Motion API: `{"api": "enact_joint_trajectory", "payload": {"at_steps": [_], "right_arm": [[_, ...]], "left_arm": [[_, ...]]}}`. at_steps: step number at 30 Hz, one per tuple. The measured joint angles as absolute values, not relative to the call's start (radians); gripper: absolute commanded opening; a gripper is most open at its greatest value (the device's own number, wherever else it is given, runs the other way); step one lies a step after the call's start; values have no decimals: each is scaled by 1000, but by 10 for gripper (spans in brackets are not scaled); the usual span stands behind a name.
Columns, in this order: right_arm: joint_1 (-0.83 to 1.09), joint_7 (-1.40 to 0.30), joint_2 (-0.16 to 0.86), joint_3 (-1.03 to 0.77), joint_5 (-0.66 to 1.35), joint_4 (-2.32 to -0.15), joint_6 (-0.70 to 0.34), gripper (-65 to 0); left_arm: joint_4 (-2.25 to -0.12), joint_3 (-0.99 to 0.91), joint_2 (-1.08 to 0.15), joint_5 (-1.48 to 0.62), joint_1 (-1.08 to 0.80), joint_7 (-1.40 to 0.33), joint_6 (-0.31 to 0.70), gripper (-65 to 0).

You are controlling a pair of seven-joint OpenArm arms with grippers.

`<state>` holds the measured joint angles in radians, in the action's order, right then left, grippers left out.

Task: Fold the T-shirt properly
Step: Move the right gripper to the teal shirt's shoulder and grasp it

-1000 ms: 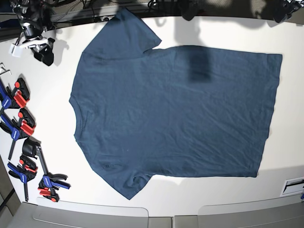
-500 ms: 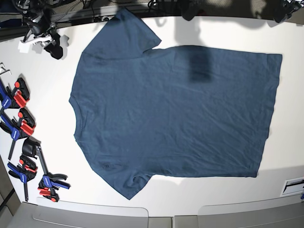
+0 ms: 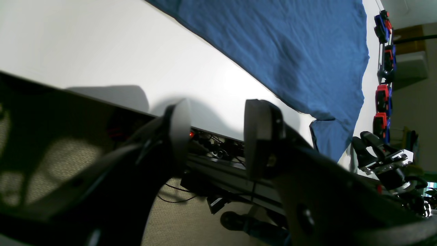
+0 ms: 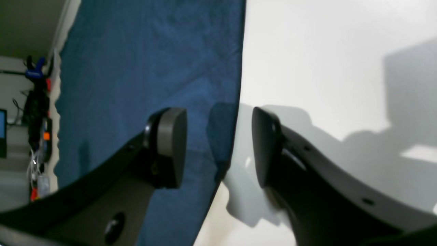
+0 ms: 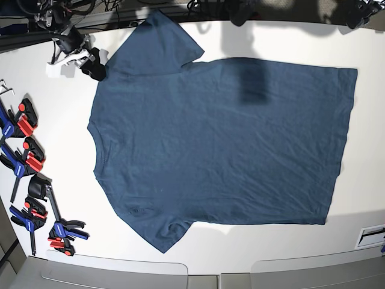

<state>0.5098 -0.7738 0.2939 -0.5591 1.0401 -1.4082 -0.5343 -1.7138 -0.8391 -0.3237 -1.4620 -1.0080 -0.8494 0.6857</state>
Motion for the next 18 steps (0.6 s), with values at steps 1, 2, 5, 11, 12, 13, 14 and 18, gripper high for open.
{"api": "enact_joint_trajectory", "payload": {"at_steps": [1, 2, 5, 11, 12, 13, 14, 18], "right_arm": [[508, -770, 287, -559, 1040, -1408, -534, -355], [502, -771, 278, -559, 1040, -1408, -534, -355], [488, -770, 246, -559, 1037, -1409, -531, -355], [489, -763, 197, -563, 1028, -1414, -532, -355], [488, -763, 191, -563, 1027, -1414, -532, -355], [488, -763, 185, -563, 1025, -1414, -532, -355], [488, -763, 183, -563, 1025, -1416, -532, -355], [488, -763, 179, -563, 1024, -1416, -532, -355]], "left_arm": [[-1714, -839, -324, -1462, -1008, -849, 686, -413], [-1714, -839, -324, -1462, -1008, -849, 686, -413], [-1714, -839, -324, -1462, -1008, -849, 686, -413], [-1714, -839, -324, -1462, -1008, -849, 686, -413], [-1714, -839, -324, -1462, -1008, -849, 686, -413], [-1714, -839, -324, -1462, -1008, -849, 686, -413], [-1714, -839, -324, -1462, -1008, -849, 686, -413], [-1714, -839, -324, -1462, -1008, -849, 686, -413]]}}
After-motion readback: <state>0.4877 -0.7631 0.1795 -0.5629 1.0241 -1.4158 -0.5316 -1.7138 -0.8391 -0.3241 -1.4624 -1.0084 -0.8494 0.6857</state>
